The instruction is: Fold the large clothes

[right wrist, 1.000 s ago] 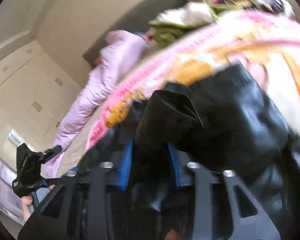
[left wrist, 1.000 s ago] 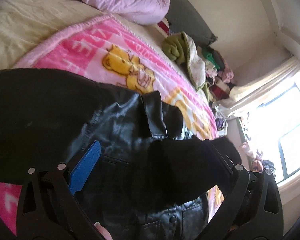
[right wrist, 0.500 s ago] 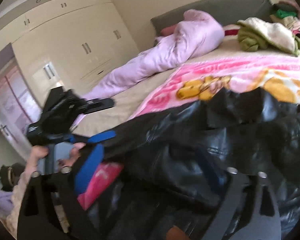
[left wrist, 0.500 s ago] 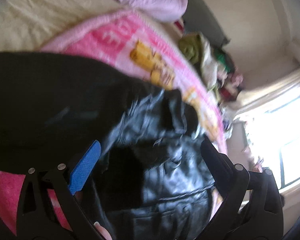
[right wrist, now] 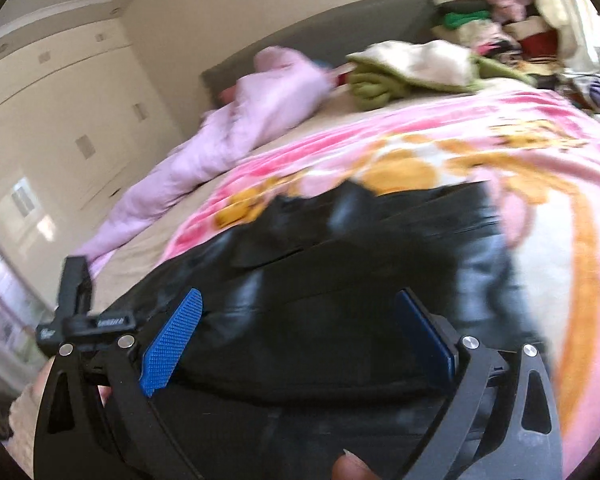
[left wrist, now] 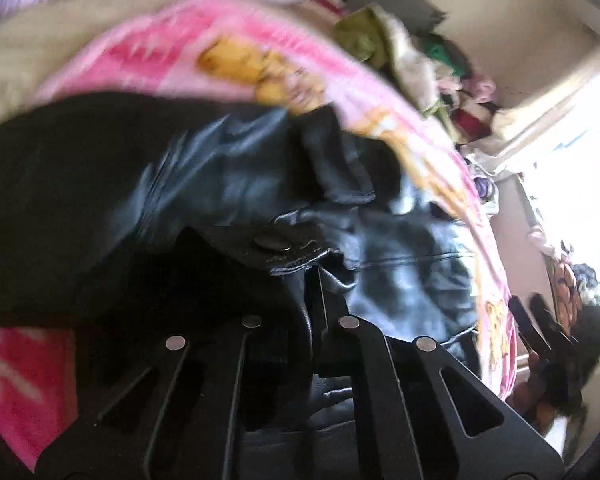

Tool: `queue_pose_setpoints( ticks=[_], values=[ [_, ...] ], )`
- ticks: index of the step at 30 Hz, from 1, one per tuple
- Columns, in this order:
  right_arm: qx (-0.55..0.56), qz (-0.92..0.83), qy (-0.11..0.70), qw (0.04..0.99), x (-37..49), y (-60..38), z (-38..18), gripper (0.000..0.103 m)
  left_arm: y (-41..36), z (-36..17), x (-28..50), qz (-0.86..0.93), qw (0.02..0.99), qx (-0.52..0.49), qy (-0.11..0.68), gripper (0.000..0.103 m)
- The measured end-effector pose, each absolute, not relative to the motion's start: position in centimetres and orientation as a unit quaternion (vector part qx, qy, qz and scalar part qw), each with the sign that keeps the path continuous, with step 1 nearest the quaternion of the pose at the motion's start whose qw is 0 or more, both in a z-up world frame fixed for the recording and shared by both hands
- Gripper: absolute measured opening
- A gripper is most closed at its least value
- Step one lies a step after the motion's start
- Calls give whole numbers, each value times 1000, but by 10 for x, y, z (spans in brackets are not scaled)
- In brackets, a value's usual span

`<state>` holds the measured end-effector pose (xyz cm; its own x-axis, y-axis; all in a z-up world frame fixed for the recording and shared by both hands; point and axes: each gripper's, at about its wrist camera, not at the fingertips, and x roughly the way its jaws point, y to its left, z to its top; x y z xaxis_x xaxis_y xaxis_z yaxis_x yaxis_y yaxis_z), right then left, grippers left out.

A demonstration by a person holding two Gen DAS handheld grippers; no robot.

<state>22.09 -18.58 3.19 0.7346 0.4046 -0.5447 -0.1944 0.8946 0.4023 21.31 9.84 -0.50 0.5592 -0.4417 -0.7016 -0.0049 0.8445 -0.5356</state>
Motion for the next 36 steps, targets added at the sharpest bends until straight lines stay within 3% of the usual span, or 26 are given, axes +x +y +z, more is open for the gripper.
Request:
queue_pose_setpoints(
  ticks=[4,8,12,16,20,26,28,29,33,36],
  values=[
    [168,130,317,924,221,-218,31,75,84,55,200,-165,880,-211,392,1],
    [175,105,302,931,228,-241,39,67,80,99,189,-162,912,-158,341,1],
    [157,100,300,936,248,-244,48,64,88,74,217,-108,911,-141,372,1],
    [126,97,339,927,281,-230,33,53,96,22,232,-88,885,-155,431,1],
    [96,99,399,907,310,-215,-2,52,109,-17,234,-64,870,-165,460,2],
    [87,57,461,881,327,-225,-49,45,121,-41,236,-67,864,-181,466,15],
    [82,57,461,881,327,-227,-58,44,124,-27,227,-66,871,-181,451,31],
    [79,57,459,883,326,-226,-59,44,124,-17,219,-72,879,-179,436,33],
    [90,81,433,893,301,-223,-32,50,116,19,196,-62,905,-139,397,35],
    [95,111,419,896,281,-214,-15,56,100,23,191,-73,901,-118,410,37]
  ],
)
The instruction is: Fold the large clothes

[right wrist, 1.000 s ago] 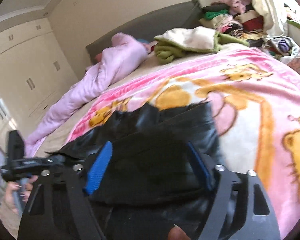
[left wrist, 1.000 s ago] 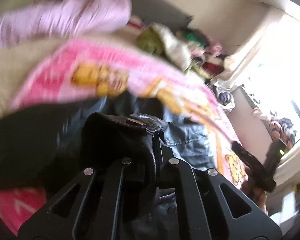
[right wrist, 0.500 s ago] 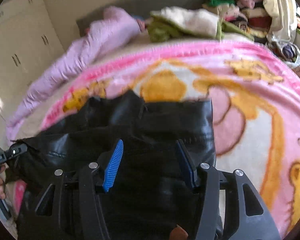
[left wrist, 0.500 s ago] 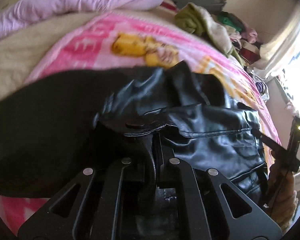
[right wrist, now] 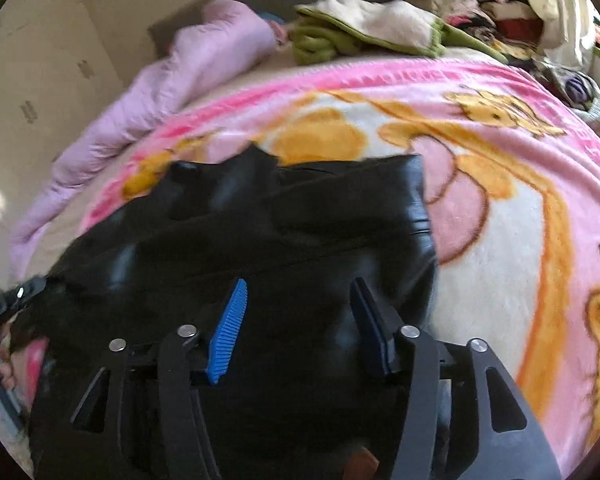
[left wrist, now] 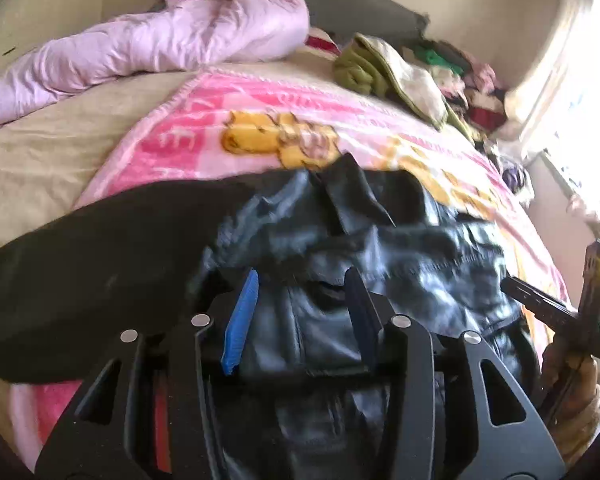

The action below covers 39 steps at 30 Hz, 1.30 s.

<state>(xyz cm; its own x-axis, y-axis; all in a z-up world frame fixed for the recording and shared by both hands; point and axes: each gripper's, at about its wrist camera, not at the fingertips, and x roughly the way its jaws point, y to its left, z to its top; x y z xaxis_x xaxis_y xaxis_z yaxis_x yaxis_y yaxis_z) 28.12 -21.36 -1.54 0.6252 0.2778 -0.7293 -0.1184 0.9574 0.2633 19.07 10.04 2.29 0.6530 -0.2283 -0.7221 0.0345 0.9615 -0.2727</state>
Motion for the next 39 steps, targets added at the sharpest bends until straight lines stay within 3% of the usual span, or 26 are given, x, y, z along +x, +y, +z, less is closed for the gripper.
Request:
queue_pose_setpoints(
  ticks=[7,11,12,14,16,21,28,39],
  values=[
    [71,147,431,888,248,-175,-13,69,86,-26,198,-65,867,-102,483,39],
    [67,128,461,876,246,-170,-34,71,94,-42,197,-65,860,-126,491,41],
    [68,125,465,874,246,-170,-38,71,96,-39,194,-66,862,-133,485,44],
    [64,120,469,873,247,-167,-44,71,99,-29,187,-73,868,-144,470,67],
    [63,116,465,875,245,-165,-40,72,104,-19,180,-59,876,-145,456,70],
    [83,141,430,888,225,-161,-13,85,122,-4,168,-20,882,-150,446,93],
    [65,156,398,902,203,-136,13,96,144,6,152,3,887,-161,433,94],
    [45,177,373,910,200,-95,35,97,189,8,130,60,889,-175,418,94]
  ],
)
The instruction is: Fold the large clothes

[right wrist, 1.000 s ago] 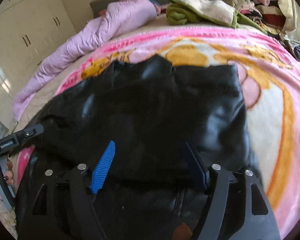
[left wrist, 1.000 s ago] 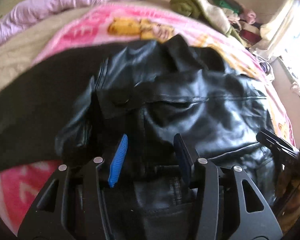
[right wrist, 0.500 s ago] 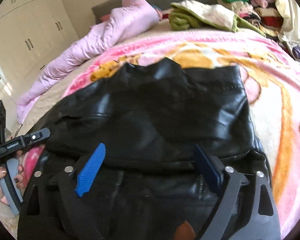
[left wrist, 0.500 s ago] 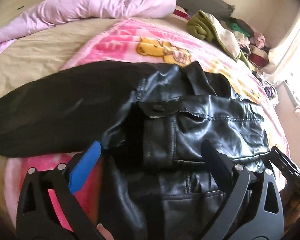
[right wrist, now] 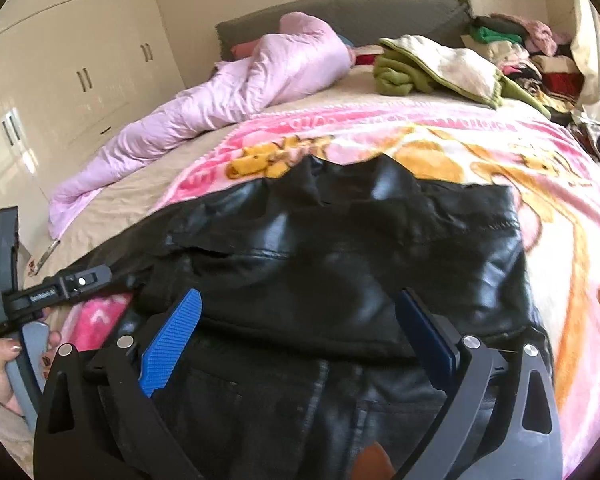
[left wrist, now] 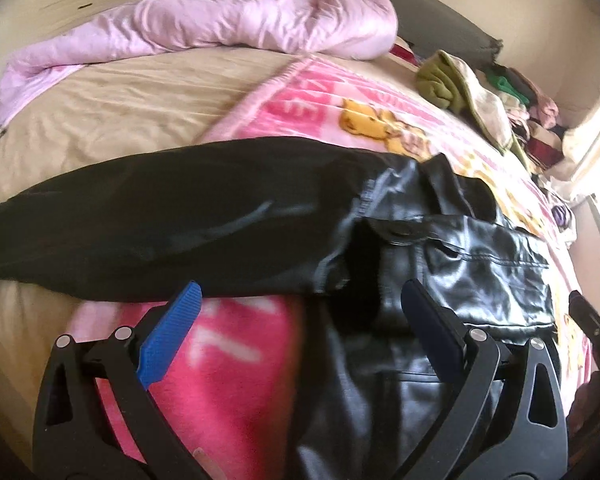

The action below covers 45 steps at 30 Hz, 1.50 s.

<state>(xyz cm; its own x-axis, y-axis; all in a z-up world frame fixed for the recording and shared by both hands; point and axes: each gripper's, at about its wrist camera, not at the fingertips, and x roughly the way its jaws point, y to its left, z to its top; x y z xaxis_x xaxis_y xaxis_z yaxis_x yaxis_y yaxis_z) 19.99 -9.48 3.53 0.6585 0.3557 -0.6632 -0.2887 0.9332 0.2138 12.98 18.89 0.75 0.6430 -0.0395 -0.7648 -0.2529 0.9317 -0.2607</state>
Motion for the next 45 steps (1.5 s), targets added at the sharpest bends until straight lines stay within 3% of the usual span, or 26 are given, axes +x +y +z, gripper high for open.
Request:
queue_pose_setpoints(
  ticks=[27,45],
  values=[
    [-20,290,373,881,229,54,50,98,348,-21,59,213,846,-310,378,94],
    [30,266,396,878,224,31,29,98,420,-61,44,270,805,-431,306,93]
  ],
)
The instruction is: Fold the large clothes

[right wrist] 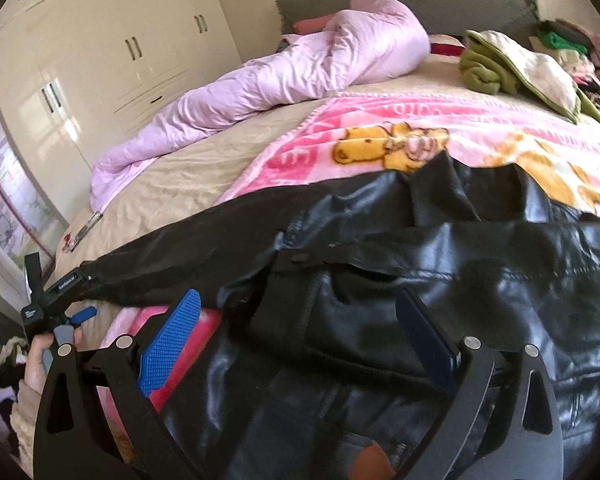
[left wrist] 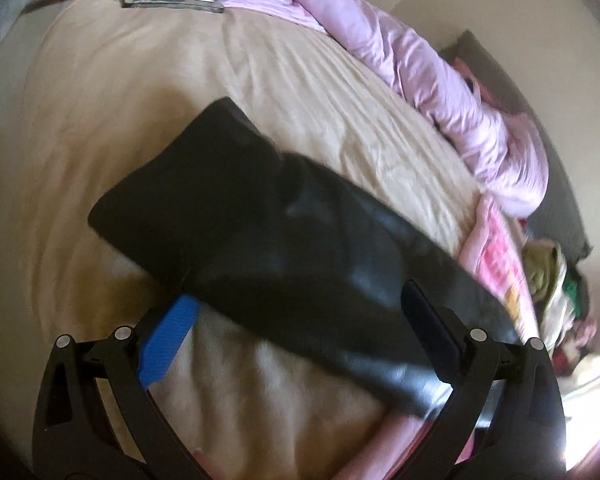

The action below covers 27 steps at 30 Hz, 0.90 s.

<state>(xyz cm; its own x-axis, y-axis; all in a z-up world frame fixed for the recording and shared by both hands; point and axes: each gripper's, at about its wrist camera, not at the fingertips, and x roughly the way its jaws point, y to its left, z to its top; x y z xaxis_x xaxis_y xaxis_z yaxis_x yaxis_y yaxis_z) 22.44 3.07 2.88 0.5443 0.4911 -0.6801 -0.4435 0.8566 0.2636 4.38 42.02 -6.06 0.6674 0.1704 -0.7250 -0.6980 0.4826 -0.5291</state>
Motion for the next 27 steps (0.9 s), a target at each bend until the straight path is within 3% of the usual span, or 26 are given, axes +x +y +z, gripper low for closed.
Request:
queue_pose_setpoints(
  ticks=[1,2,4,8,14,27],
  values=[
    [34,262,398,879,224,25,28,98,422,-60,43,274,803,-436,299,83],
    [37,260,398,879,224,22,28,98,424,-60,43,276,802,-441,293,62],
    [44,256,399,879,223,13,27,98,430,-61,44,284,795,-451,290,40],
    [56,243,401,881,221,-5,27,98,433,-45,47,270,802,-451,285,8],
    [70,233,398,885,218,-26,29,98,405,29,55,232,859,-390,237,0],
    [117,207,379,894,205,-80,40,98,296,159,73,126,937,-286,153,0]
  ],
)
